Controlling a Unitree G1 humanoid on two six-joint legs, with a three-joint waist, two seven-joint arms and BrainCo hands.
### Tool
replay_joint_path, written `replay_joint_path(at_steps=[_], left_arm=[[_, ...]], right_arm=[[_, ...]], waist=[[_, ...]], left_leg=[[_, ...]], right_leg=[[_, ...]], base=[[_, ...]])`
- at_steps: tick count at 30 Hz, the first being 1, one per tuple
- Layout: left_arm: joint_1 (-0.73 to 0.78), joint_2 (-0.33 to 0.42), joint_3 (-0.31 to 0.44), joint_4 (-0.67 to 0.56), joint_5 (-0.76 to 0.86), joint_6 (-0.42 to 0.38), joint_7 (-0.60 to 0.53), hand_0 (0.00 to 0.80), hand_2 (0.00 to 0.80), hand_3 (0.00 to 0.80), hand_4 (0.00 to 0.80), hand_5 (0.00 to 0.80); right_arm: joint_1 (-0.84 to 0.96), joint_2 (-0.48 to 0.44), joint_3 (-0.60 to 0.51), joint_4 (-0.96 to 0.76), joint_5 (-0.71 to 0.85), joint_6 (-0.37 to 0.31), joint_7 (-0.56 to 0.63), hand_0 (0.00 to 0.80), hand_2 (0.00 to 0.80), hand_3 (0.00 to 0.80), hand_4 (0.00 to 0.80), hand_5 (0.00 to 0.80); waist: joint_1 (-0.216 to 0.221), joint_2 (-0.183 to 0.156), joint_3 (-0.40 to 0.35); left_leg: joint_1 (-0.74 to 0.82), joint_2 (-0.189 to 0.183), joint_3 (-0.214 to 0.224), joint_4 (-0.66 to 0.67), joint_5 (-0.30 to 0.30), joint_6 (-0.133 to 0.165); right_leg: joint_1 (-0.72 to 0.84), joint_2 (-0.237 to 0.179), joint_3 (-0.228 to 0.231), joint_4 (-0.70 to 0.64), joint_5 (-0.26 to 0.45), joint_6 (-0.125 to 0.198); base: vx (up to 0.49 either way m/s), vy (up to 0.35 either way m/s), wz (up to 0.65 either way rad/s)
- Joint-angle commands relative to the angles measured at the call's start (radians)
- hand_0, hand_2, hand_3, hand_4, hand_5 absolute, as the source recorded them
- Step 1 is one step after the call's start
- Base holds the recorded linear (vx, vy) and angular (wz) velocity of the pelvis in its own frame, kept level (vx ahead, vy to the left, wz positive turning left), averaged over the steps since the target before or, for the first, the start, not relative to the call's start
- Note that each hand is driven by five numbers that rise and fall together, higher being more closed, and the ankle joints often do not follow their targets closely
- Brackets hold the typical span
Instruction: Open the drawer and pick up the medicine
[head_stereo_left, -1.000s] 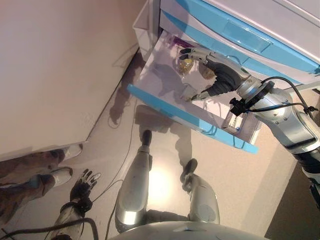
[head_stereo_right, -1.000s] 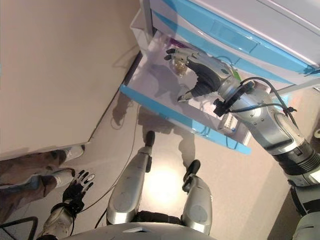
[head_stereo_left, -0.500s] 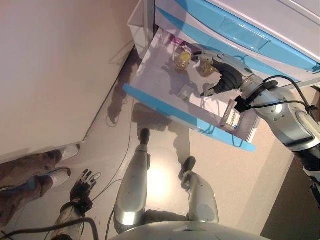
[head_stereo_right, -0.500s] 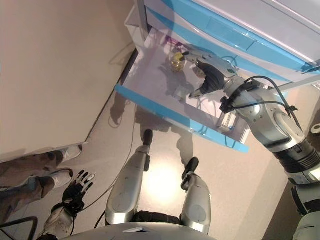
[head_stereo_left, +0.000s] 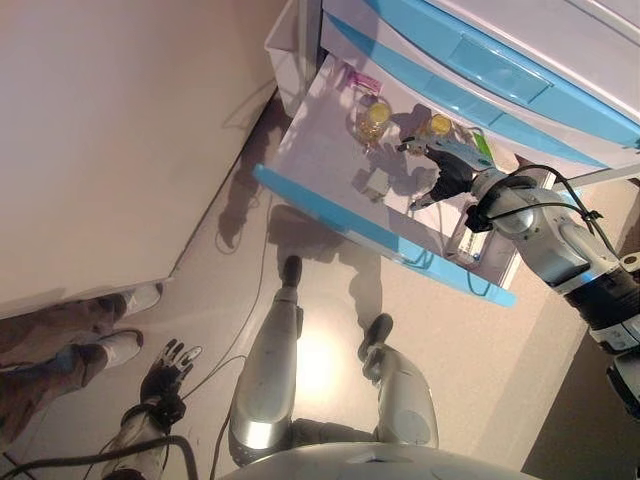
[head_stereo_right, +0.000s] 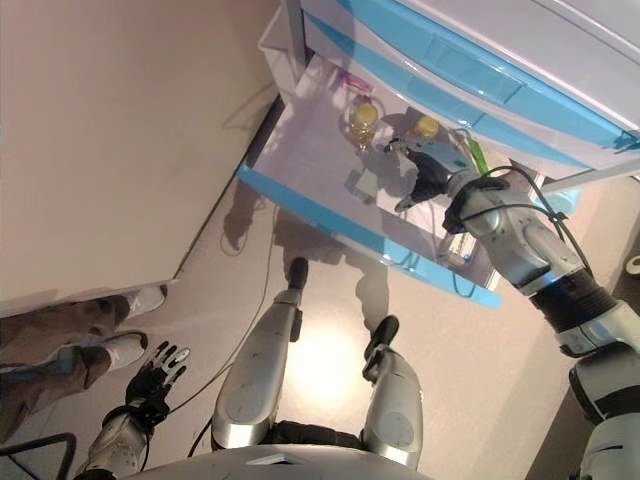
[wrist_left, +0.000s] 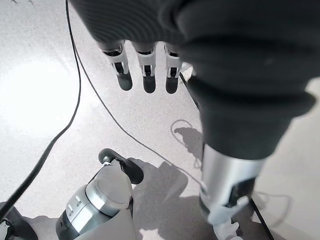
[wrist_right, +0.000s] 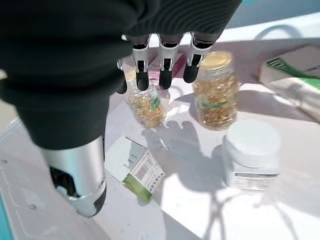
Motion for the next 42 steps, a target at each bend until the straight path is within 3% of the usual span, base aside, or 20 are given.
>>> replay_joint_path(at_steps=[1, 21, 37, 38, 40, 42], left_arm=[[0.044, 0.010, -0.032, -0.030, 0.003, 0.002, 0.009, 0.000, 0.000, 0.000, 0.000, 0.000], [0.037, 0.001, -0.050, -0.037, 0.011, 0.007, 0.016, 0.000, 0.000, 0.000, 0.000, 0.000], [0.033, 0.001, -0.068, -0.050, 0.011, 0.009, 0.017, 0.000, 0.000, 0.000, 0.000, 0.000], [0.032, 0.002, -0.070, -0.052, 0.010, 0.011, 0.019, 0.000, 0.000, 0.000, 0.000, 0.000], [0.034, 0.004, -0.072, -0.056, 0.010, 0.011, 0.021, 0.000, 0.000, 0.000, 0.000, 0.000], [0.035, 0.005, -0.072, -0.058, 0.008, 0.013, 0.023, 0.000, 0.000, 0.000, 0.000, 0.000]], right_arm=[[-0.067, -0.017, 0.024, -0.002, -0.001, -0.040, -0.007, 0.000, 0.000, 0.000, 0.000, 0.000], [-0.108, 0.077, 0.096, 0.102, -0.038, -0.035, 0.032, 0.000, 0.000, 0.000, 0.000, 0.000], [-0.134, 0.120, 0.144, 0.263, -0.091, -0.062, -0.027, 0.000, 0.000, 0.000, 0.000, 0.000], [-0.135, 0.121, 0.146, 0.269, -0.095, -0.064, -0.032, 0.085, 0.085, 0.085, 0.085, 0.085], [-0.143, 0.123, 0.149, 0.276, -0.101, -0.065, -0.033, 0.800, 0.800, 0.800, 0.800, 0.800], [-0.146, 0.121, 0.152, 0.279, -0.107, -0.070, -0.037, 0.800, 0.800, 0.800, 0.800, 0.800]], waist=[[0.022, 0.044, -0.041], [0.044, 0.058, -0.041], [0.061, 0.069, -0.041], [0.062, 0.068, -0.041], [0.065, 0.068, -0.041], [0.065, 0.068, -0.041]], left_leg=[[0.081, -0.042, -0.009, -0.024, -0.115, 0.046], [0.044, -0.051, -0.023, -0.003, -0.113, 0.047], [0.016, -0.056, -0.034, 0.011, -0.112, 0.048], [0.014, -0.056, -0.035, 0.012, -0.112, 0.048], [0.011, -0.056, -0.036, 0.013, -0.111, 0.048], [0.008, -0.056, -0.036, 0.016, -0.112, 0.049]], right_leg=[[-0.094, 0.011, 0.023, 0.059, 0.156, -0.006], [-0.125, 0.009, 0.017, 0.074, 0.149, -0.014], [-0.144, 0.004, 0.008, 0.079, 0.147, -0.017], [-0.145, 0.004, 0.007, 0.079, 0.148, -0.018], [-0.148, 0.004, 0.006, 0.080, 0.148, -0.018], [-0.149, 0.004, 0.005, 0.082, 0.149, -0.017]], base=[[0.000, 0.000, 0.00], [0.000, 0.005, 0.03], [0.000, 0.000, 0.00], [0.003, -0.003, 0.03], [0.000, 0.000, 0.00], [0.000, 0.000, 0.00]])
